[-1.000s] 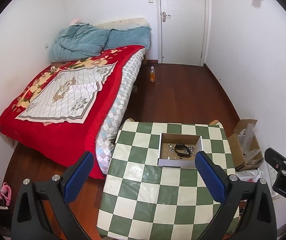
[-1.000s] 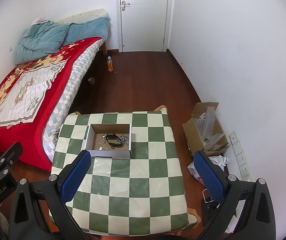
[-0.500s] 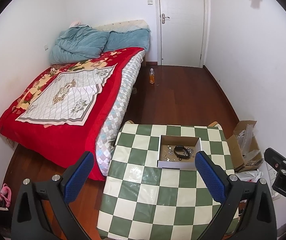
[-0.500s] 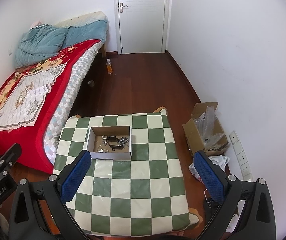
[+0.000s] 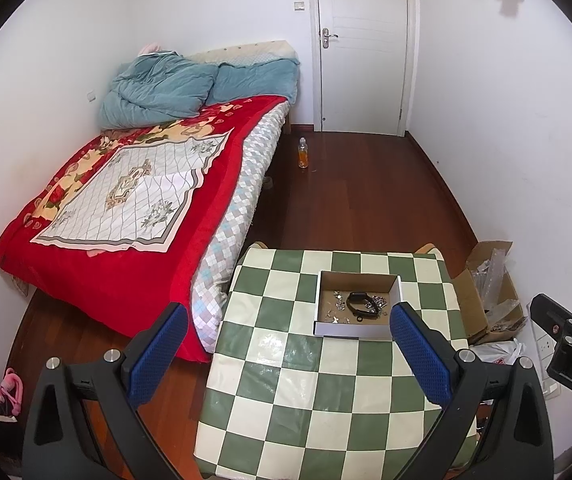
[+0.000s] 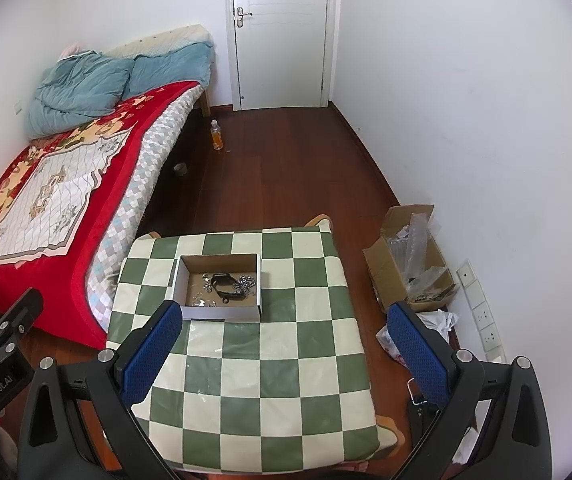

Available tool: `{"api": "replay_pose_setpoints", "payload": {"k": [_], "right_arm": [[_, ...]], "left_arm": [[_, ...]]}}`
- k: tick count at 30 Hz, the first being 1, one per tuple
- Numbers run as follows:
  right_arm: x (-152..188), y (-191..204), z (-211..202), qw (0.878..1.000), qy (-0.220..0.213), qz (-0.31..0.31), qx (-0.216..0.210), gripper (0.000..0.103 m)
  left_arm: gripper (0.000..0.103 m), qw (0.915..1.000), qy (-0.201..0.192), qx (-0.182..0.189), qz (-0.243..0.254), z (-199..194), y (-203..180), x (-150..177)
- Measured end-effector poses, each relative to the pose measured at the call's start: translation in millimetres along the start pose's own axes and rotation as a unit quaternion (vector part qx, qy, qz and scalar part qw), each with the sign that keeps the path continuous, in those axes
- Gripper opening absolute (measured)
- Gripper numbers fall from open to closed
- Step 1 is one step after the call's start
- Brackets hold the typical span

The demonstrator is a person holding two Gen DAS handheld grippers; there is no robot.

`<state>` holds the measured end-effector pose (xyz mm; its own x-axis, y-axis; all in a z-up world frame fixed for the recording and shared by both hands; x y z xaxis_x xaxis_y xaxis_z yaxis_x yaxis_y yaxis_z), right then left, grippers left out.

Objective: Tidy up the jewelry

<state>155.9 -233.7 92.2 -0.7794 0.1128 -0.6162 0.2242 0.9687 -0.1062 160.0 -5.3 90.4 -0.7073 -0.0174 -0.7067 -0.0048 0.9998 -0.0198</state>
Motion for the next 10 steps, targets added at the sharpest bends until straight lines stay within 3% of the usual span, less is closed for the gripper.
{"api": "replay_pose_setpoints", "payload": {"k": [10], "right_arm": [[-0.1,-0.3,0.0,1.0,0.0,0.0,0.001,0.103]], "left_arm": [[0.103,1.0,0.0,0.001,-0.001,-0.2,0.1,0.4]]}}
Point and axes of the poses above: each gripper's, at about its wrist camera, not at the fingertips, and z roughly the way its jaws point, y to its left, x to its underside, the point moved 3 cm from there along z, roughly the way its jaws point, and after that the axes turned 5 degrees about x, right-handed, at the moved point
